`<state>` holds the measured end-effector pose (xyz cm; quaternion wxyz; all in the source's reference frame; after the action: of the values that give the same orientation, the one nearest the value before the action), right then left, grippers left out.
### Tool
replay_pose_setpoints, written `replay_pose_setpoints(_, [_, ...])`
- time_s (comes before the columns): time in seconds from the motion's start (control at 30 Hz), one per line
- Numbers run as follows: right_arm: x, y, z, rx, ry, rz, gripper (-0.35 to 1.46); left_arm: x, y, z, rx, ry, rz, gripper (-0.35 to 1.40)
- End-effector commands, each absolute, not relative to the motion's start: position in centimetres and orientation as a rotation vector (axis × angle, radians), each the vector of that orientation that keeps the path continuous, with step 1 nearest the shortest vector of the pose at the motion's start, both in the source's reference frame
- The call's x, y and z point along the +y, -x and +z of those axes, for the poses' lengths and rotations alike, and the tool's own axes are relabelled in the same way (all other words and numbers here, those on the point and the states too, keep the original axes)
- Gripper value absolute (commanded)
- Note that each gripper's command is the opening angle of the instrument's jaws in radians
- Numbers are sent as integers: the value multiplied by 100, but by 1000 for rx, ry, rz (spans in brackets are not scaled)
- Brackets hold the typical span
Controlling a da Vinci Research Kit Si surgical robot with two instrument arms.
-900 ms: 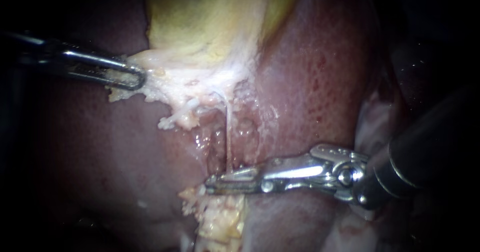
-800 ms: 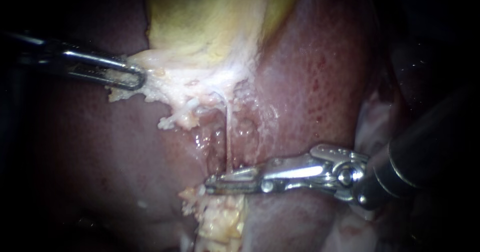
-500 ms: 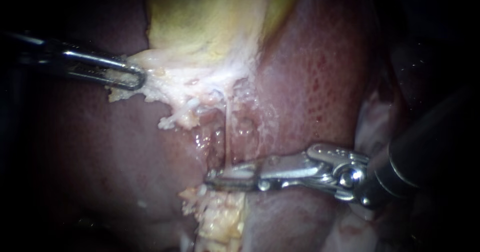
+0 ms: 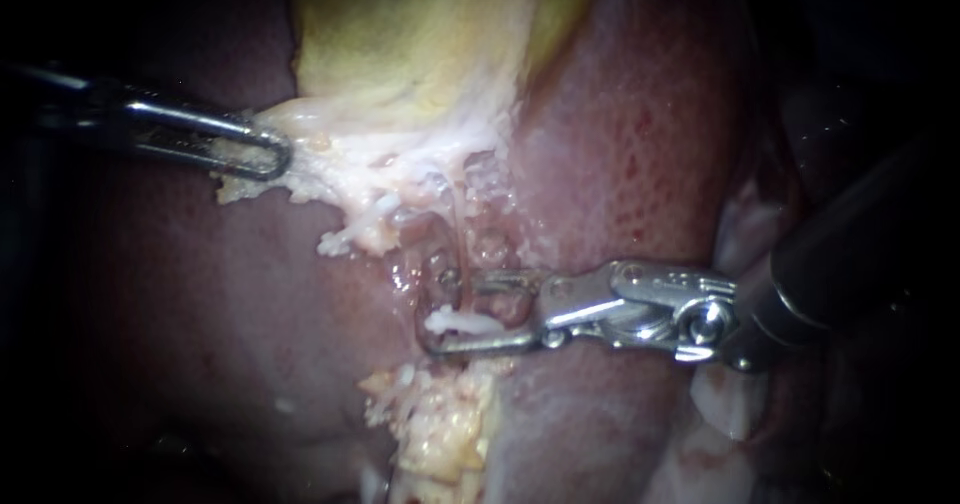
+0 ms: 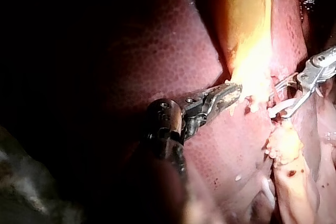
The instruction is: Going back first clip right tube
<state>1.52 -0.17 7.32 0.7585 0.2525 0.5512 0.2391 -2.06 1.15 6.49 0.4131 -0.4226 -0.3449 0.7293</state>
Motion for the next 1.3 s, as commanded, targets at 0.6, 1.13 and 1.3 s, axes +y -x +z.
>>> replay_pose_setpoints(0.6, [20,-31,660,1251,-356,179,50,115,203,648,-869,1063,1835,-35])
replay_pose_setpoints(1.13, [20,-15,656,1242,-332,120,50,107,233,669,-856,1063,1837,-35])
replay_pose_setpoints(1.3, [21,-15,655,1242,-333,120,50,103,251,677,-871,1064,1841,-35])
